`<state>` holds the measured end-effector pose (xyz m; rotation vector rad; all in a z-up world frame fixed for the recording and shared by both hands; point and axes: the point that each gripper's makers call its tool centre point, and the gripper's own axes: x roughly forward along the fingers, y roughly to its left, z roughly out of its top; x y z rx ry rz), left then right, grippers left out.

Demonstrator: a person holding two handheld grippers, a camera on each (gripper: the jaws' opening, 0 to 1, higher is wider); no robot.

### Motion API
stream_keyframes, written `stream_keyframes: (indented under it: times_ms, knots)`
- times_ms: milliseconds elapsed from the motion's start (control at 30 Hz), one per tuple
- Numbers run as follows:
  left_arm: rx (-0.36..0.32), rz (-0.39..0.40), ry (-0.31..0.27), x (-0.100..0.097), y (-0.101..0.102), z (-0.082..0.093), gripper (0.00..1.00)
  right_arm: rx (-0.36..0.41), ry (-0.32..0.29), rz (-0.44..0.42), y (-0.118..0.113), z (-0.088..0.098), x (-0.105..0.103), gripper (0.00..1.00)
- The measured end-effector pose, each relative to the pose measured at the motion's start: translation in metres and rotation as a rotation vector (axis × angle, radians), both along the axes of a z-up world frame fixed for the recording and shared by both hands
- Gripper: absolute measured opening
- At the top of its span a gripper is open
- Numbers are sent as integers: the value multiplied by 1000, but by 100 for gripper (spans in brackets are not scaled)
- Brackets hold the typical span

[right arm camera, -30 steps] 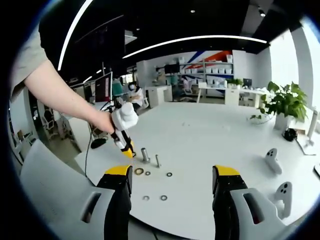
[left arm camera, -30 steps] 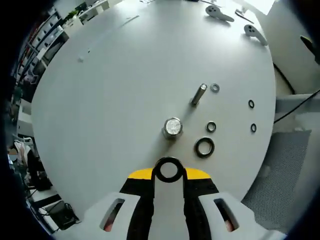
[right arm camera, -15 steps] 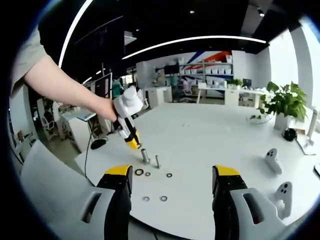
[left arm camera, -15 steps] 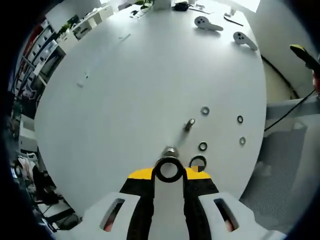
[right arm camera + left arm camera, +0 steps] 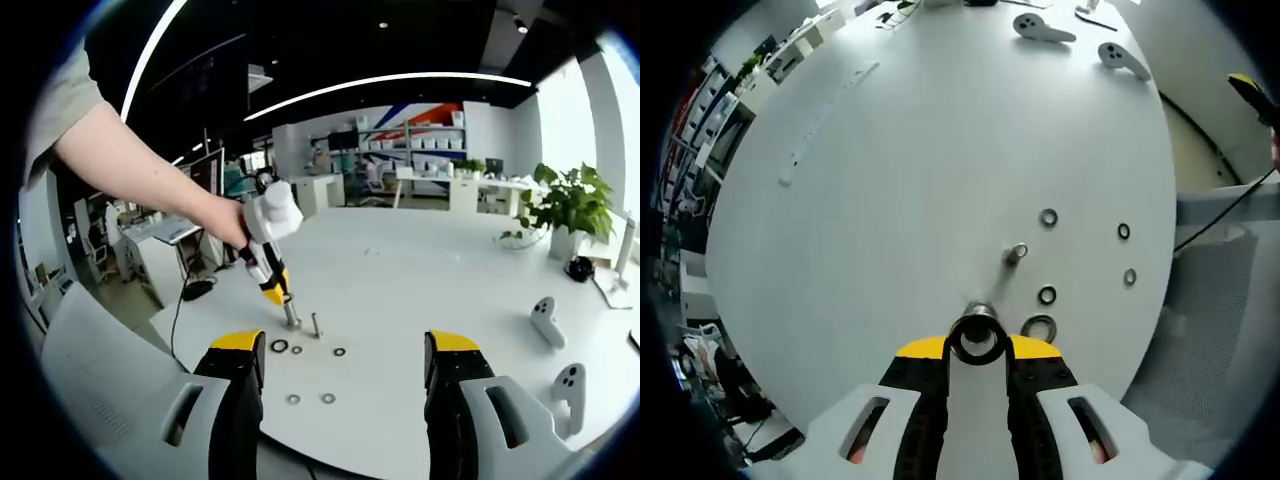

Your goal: Place the washer onto the threaded stud by aligning its center hole with the stud, sliding it down to the base, and recovering from edge contact or off-axis alignment until the washer reaches the visible bottom stop.

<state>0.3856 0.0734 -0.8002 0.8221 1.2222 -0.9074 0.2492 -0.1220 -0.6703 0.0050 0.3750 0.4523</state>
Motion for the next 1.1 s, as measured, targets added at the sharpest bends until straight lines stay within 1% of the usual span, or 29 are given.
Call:
stream_keyframes:
  times_ms: [267,433,567,600,633,667,700,767,800,867,967,1100]
  knots:
    - [28,-19,17,-1,-3,-9,19,6,2,-1,0,0,0,66]
    - [49,-30,25,0,-3,-19,19,3,1,-1,0,0,0,66]
    - [59,-24,31,0,-4,-27,19,2,6,5,1,-1,-1,66]
    - [68,-15,35,1,-4,-24,19,2,6,5,1,-1,-1,66]
    - [61,1,33,4,-5,-23,19,0,5,6,1,-1,-1,66]
    - [55,-2,31,6,-6,-25,19,0,4,7,1,-1,-1,66]
    - [64,-9,26,6,-6,-27,19,1,4,8,1,-1,-1,66]
    - [74,0,43,2,-7,-30,19,-1,5,8,1,-1,-1,66]
    - [80,-30,38,1,-8,-31,19,-1,4,7,1,-1,-1,66]
    - [86,-39,38,-1,-8,-33,19,1,4,6,1,-1,-1,66]
    - [88,-33,42,0,-7,-34,19,5,5,7,1,-1,-1,66]
    - [99,-29,54,0,-6,-41,19,4,2,7,2,0,-1,66]
